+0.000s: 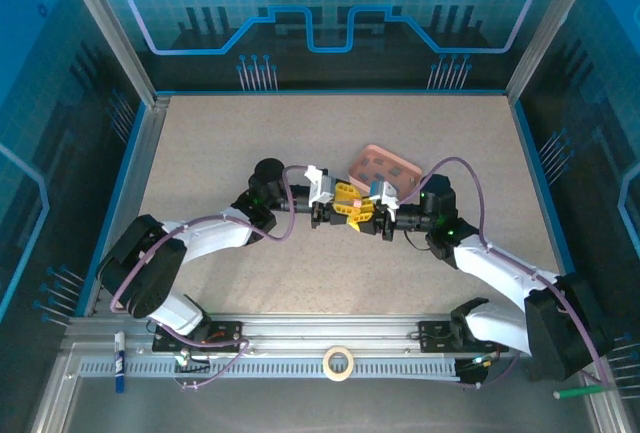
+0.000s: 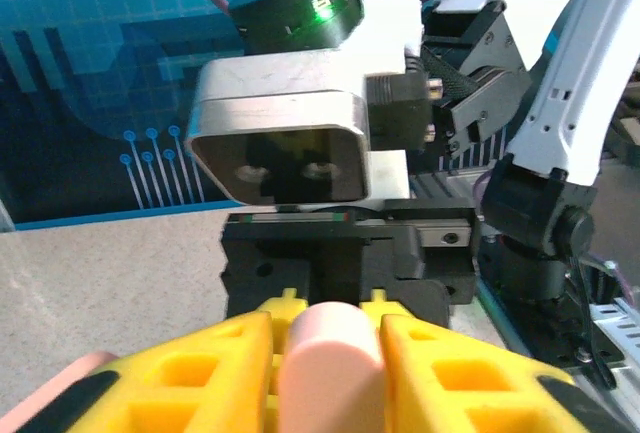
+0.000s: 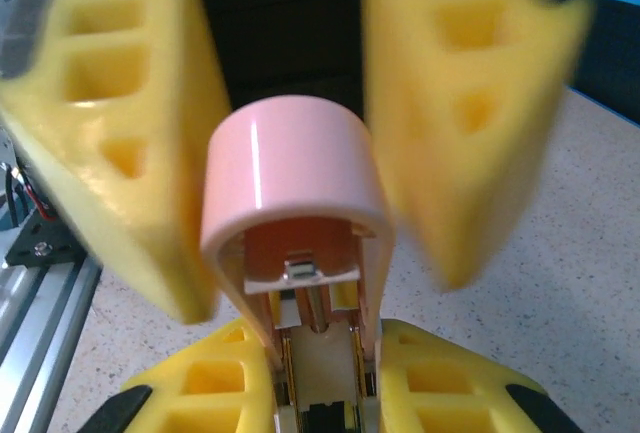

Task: Load the staples into the stapler

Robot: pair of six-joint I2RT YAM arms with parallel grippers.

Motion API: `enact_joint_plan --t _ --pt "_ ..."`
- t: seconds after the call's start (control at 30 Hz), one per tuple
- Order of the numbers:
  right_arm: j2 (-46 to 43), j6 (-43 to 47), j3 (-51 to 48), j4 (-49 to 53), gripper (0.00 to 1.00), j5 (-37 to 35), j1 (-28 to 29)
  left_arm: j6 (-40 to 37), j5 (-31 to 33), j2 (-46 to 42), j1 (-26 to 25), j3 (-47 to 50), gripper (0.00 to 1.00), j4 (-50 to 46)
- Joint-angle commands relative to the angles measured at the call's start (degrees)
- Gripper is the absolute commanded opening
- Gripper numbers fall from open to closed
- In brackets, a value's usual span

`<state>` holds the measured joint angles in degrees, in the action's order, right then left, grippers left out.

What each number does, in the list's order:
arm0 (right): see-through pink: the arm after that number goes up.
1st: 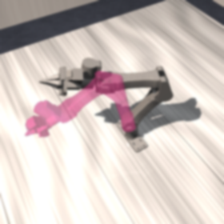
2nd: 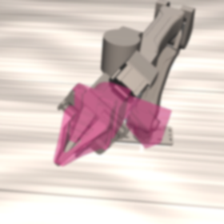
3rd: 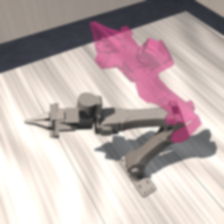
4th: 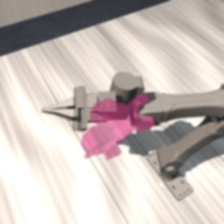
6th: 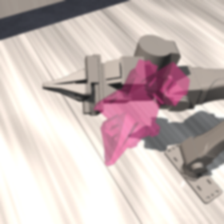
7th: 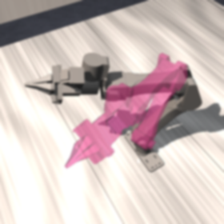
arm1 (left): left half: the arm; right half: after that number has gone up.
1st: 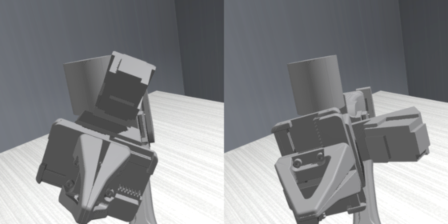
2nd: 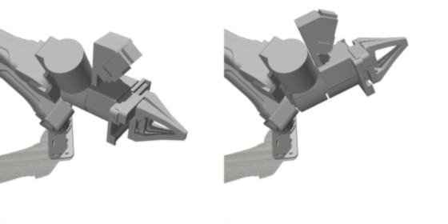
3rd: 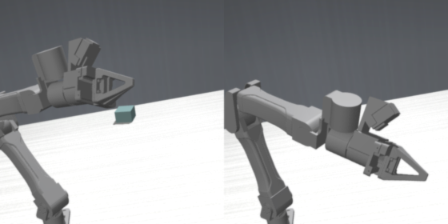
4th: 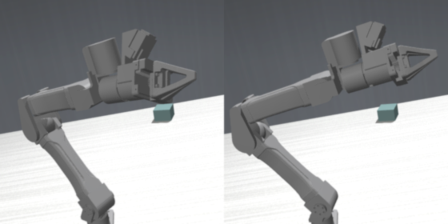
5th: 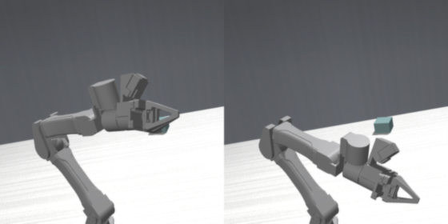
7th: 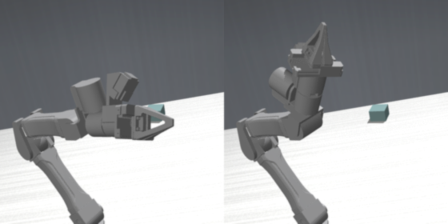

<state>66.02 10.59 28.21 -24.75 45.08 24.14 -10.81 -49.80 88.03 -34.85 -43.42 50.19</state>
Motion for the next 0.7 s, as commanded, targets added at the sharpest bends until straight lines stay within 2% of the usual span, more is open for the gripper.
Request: enact_joint_plan --t 0.0,0.1,0.23,0.3,0.47,0.67 --pt "-1.1 -1.0 0.0 -0.9 0.15 -0.8 0.7 2.5 4.0 -0.3 1.2 1.7 0.54 4.4" --pt "-2.2 -4.3 -0.3 1.8 0.14 -6.7 1.0 5.0 10.0 -1.1 2.0 2.7 0.69 3.6" --pt "-2.7 -11.9 0.9 8.6 0.16 -18.7 2.8 6.6 18.3 -3.2 2.4 4.0 0.77 -1.3" --pt "-2.2 -16.5 2.2 13.3 0.19 -24.8 4.4 6.9 22.5 -4.4 2.5 4.7 0.79 -4.3" --pt "0.2 -26.7 4.8 20.5 0.19 -37.4 9.3 7.6 32.4 -8.6 2.7 7.1 0.83 -10.8" --pt "7.1 -37.1 12.1 29.1 0.20 -49.2 15.5 13.4 50.1 -13.7 3.2 8.1 0.88 -23.0"
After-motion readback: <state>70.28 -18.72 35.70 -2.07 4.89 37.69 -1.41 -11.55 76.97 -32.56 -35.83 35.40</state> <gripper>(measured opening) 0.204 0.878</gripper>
